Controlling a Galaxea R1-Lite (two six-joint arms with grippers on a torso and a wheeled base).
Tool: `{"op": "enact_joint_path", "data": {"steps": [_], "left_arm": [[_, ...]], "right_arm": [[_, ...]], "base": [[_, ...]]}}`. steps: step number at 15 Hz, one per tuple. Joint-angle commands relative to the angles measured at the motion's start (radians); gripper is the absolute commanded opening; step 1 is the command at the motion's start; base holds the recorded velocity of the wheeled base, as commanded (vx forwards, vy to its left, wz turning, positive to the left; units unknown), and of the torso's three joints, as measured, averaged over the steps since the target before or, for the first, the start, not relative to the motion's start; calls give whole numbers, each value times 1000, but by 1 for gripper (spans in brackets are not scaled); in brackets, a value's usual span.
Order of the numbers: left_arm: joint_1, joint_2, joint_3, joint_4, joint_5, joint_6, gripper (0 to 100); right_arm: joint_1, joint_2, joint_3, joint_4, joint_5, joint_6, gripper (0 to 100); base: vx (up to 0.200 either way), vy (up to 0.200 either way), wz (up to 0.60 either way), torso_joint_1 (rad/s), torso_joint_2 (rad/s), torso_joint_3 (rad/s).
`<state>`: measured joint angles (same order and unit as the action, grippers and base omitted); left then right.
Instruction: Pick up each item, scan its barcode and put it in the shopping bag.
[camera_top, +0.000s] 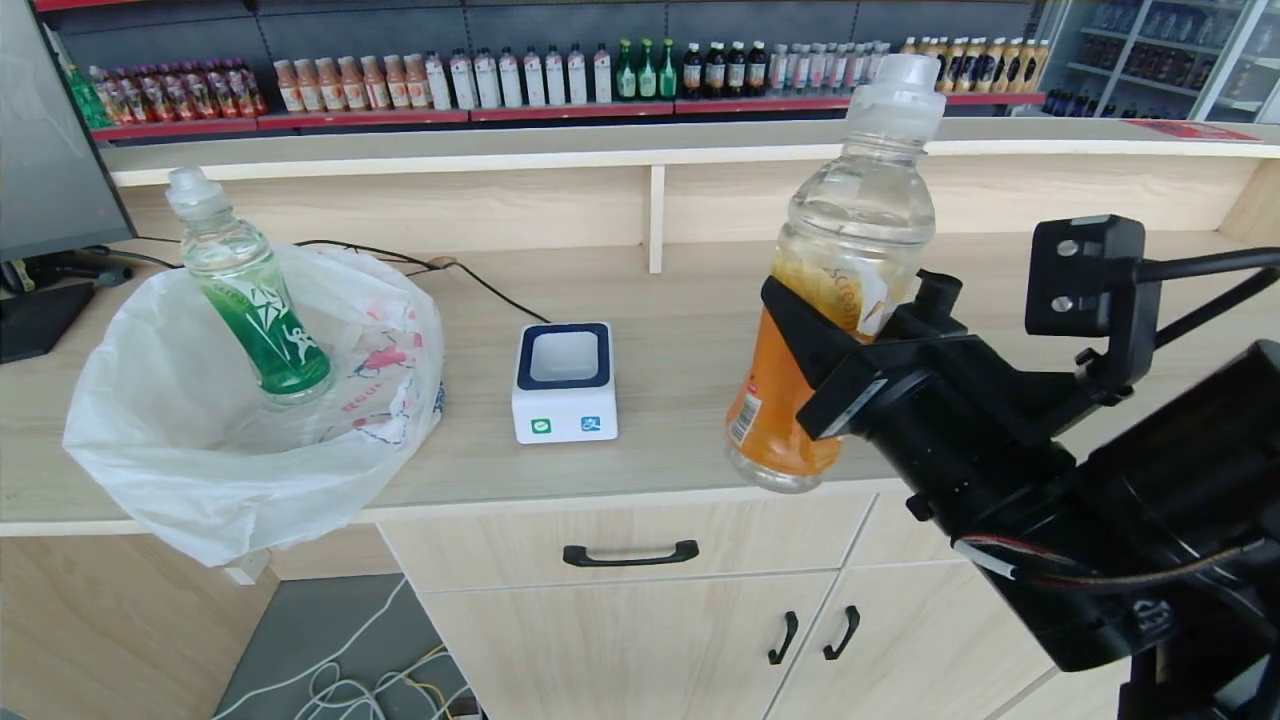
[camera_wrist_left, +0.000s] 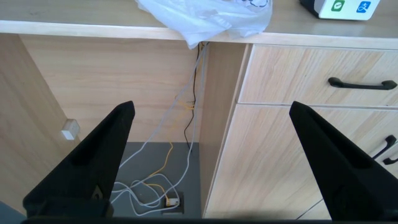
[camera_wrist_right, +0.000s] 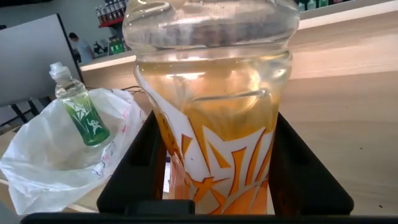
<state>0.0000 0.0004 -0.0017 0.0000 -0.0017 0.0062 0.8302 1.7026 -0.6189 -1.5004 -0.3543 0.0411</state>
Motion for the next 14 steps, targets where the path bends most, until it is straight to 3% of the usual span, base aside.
{"op": "enact_joint_path", "data": {"steps": [1, 3, 10, 14], "left_arm": [[0, 0, 0, 0, 0, 0, 100], [0, 0, 0, 0, 0, 0, 100], [0, 0, 0, 0, 0, 0, 100], [0, 0, 0, 0, 0, 0, 100]], "right_arm": [[-52, 28, -2, 0, 8, 2, 0], [-138, 34, -1, -34, 0, 17, 0], [-220, 3, -8, -60, 0, 33, 0], [-224, 9, -18, -66, 3, 33, 0]], "base": [[0, 0, 0, 0, 0, 0], [0, 0, 0, 0, 0, 0], [0, 0, 0, 0, 0, 0], [0, 200, 0, 4, 4, 4]]}}
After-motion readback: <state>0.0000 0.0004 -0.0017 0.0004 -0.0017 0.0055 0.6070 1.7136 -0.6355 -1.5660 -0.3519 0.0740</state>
